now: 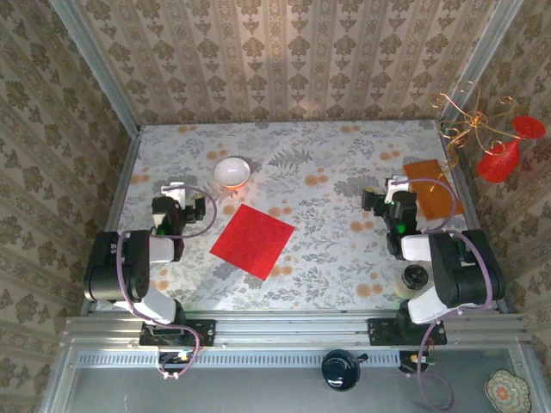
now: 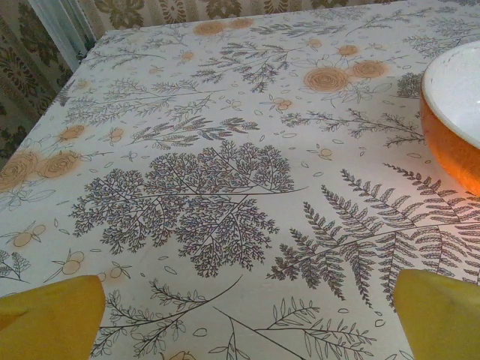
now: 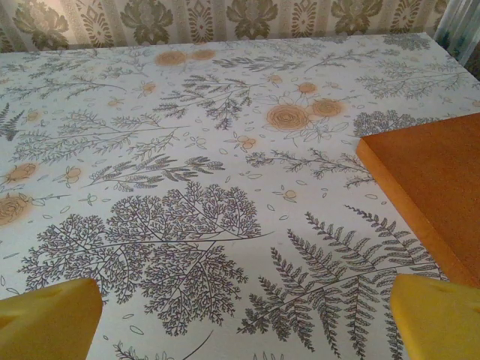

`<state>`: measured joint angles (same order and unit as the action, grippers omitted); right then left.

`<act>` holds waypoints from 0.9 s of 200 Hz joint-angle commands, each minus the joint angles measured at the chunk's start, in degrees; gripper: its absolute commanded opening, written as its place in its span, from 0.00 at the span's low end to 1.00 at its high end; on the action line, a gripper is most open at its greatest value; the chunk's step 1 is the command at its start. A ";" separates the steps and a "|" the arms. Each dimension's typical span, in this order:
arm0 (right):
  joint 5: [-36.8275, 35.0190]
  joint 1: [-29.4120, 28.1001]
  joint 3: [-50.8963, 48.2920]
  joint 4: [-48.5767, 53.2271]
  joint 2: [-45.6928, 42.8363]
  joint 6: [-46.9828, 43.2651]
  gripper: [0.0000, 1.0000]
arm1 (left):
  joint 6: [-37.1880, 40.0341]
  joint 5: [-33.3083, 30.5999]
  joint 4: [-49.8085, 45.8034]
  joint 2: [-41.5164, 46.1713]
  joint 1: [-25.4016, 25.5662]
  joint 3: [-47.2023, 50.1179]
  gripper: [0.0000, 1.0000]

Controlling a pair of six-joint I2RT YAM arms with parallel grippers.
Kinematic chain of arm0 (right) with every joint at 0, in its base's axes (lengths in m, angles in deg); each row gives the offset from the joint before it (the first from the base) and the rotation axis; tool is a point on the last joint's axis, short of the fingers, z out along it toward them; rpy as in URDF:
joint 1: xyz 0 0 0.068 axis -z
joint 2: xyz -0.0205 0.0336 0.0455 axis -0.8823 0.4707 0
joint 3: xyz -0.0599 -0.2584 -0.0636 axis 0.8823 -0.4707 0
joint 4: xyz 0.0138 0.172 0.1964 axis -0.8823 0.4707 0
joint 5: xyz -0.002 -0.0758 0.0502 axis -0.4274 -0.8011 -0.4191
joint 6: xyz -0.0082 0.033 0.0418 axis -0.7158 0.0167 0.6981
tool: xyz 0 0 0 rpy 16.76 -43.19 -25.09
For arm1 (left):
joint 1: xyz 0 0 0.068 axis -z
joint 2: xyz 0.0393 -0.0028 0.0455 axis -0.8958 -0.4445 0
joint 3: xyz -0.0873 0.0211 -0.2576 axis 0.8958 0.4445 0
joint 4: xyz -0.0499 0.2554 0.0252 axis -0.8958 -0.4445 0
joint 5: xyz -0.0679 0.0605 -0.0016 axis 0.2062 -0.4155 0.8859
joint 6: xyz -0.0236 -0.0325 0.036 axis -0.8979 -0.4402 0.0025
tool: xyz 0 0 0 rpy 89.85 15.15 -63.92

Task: Fold a paper plane with a square sheet of paper (pick it up from the middle)
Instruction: Rotate the square sheet of paper at the center of the table.

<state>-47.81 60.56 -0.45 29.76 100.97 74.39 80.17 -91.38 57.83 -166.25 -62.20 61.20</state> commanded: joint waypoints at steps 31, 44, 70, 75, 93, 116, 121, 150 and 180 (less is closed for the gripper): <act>1.02 -0.22 0.53 -0.97 0.52 -0.76 1.00 | 0.77 0.73 0.85 0.14 -0.39 -1.18 1.00; 1.02 -0.22 0.48 -0.97 0.52 -0.76 1.00 | 0.75 0.73 0.85 0.11 -0.36 -1.19 1.00; 1.03 -0.22 0.49 -0.97 0.52 -0.76 1.00 | 0.76 0.73 0.85 0.19 -0.36 -1.19 1.00; 1.02 -0.22 0.48 -0.97 0.52 -0.76 1.00 | 0.76 0.73 0.80 0.17 -0.36 -1.18 1.00; 1.03 -0.22 0.52 -0.89 0.52 -0.83 1.00 | 0.77 0.73 0.85 0.12 -0.36 -1.18 1.00; 1.47 0.05 0.69 -0.54 0.63 -0.59 1.00 | 0.75 0.73 0.85 0.19 -0.36 -1.18 1.00; 1.47 0.05 0.73 -0.53 0.63 -0.59 1.00 | 0.76 0.77 0.84 0.19 -0.36 -1.18 1.00; 1.55 0.13 0.71 -0.53 0.60 -0.59 1.00 | 0.77 0.81 0.76 0.15 -0.36 -1.19 1.00; 1.56 0.09 0.51 -0.75 0.52 -0.59 1.00 | 0.77 0.82 0.85 0.13 -0.35 -1.15 1.00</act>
<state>-46.80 60.56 -0.45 29.79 100.97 74.39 80.17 -91.38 57.83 -166.25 -62.18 61.20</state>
